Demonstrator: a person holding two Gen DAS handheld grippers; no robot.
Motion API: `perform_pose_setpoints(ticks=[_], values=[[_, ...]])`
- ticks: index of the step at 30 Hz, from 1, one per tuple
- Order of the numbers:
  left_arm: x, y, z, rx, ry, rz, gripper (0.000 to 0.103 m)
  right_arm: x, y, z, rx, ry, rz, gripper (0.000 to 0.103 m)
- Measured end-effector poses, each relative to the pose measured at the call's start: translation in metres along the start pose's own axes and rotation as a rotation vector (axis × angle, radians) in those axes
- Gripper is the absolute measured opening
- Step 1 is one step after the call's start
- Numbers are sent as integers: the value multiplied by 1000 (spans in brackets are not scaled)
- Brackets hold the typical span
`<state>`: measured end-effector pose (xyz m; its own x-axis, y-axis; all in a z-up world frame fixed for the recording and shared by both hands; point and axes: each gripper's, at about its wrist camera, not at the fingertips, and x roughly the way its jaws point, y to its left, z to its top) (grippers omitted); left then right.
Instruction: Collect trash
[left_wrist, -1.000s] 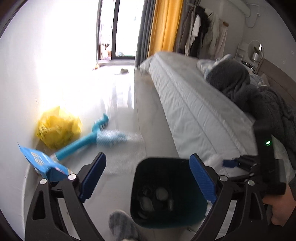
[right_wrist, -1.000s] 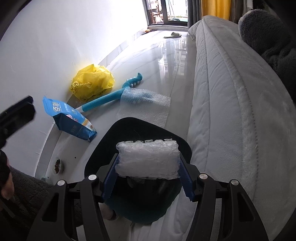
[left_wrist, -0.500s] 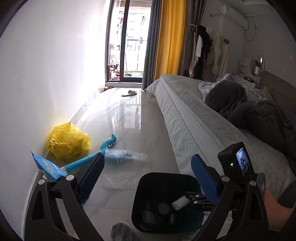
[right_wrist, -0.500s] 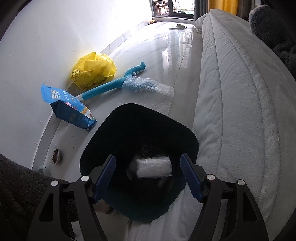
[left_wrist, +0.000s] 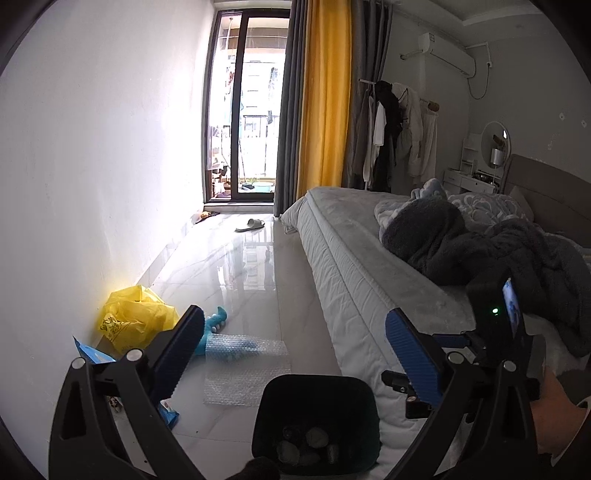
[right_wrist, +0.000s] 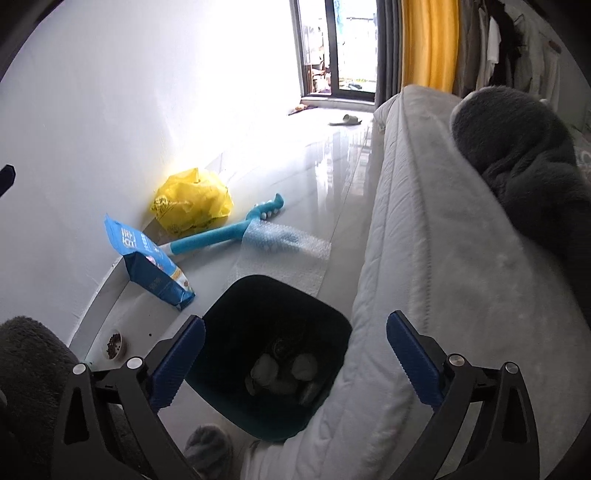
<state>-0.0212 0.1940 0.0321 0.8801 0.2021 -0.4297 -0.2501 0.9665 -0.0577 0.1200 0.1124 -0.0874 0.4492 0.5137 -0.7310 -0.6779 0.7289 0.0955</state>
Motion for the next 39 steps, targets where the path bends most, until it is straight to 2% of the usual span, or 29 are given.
perform_pose_setpoints(ticks=[5,10,16,18,23,30,34,39], values=[[-4,-15,-4,12,-9,-11,100,-67,-38,-13,55,-89,-75,100],[1,-38,-17,88,14,-4,100,-127,-75,-37,90,-166,-189,100],[-1,-54,-20,77,23,-38,100,-191,-107,-73,191,-276,-297,100],[3,-58,-25,79,37,-39,100,-209,-112,-82,189,-323,-338,100],[6,-68,-34,96,52,-40,100,-226,-124,-102,208,-381,-391,100],[3,-88,-39,148,47,-49,100,-237,-140,-125,276,-407,-366,100],[0,-93,-41,160,34,-44,100,-239,-146,-130,289,-435,-339,100],[0,-98,-43,178,30,-36,100,-237,-143,-130,280,-422,-319,100]])
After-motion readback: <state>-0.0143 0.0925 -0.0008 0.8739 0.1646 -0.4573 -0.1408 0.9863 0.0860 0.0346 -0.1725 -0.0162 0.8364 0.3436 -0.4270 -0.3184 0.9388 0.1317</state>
